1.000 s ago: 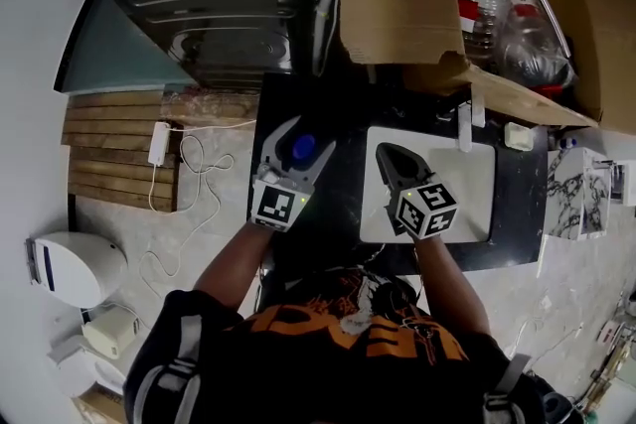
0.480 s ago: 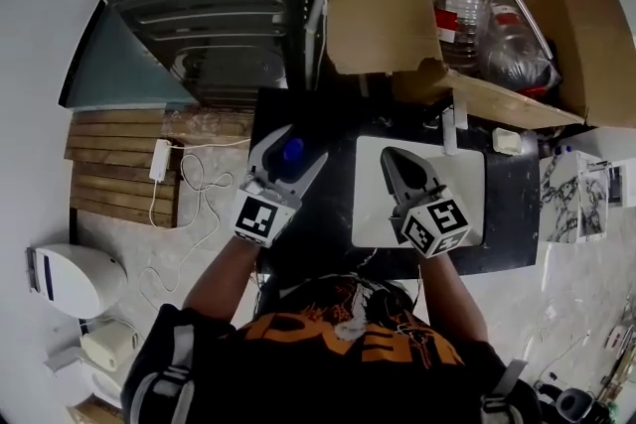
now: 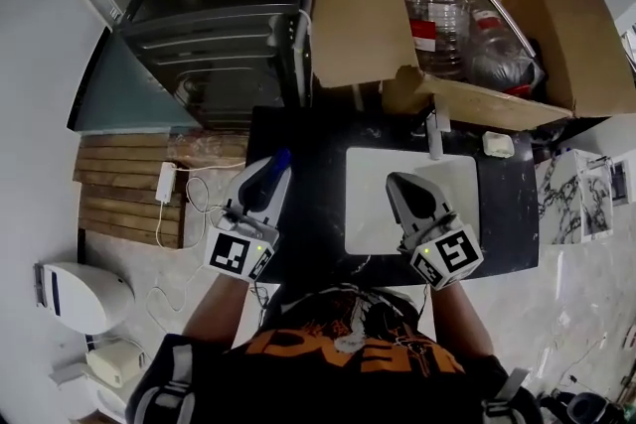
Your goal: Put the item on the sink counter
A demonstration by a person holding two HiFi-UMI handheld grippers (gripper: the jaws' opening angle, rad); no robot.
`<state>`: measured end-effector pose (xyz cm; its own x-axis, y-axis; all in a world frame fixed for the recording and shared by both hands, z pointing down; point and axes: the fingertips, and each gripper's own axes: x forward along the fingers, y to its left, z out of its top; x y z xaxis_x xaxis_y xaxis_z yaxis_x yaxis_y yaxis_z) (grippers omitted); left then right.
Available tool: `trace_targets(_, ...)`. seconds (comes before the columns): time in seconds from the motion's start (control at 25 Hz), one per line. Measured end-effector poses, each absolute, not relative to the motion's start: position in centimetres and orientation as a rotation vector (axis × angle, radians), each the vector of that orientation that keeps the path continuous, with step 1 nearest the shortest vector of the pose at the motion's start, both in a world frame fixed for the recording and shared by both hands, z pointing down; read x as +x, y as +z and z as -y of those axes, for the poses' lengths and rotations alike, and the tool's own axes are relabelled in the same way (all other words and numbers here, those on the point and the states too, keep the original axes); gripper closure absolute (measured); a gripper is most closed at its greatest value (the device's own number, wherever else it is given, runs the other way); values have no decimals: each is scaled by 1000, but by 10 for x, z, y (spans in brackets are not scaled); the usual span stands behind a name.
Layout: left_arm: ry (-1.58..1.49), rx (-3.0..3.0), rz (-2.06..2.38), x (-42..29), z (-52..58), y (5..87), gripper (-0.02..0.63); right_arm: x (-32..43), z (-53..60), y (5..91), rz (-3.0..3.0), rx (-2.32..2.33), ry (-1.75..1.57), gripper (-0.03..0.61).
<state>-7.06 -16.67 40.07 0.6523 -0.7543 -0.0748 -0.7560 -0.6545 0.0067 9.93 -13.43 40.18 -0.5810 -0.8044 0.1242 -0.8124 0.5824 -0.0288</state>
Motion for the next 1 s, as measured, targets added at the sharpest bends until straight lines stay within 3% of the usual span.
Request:
trace_targets(0.24,125,-2832,-1362,-76,137,383,598,125,105,370,2743,1428,55,565)
trace_targets(1.0,106,-2805,-1362,-52,95,351,598,152,76,352,2757,1470,3,565)
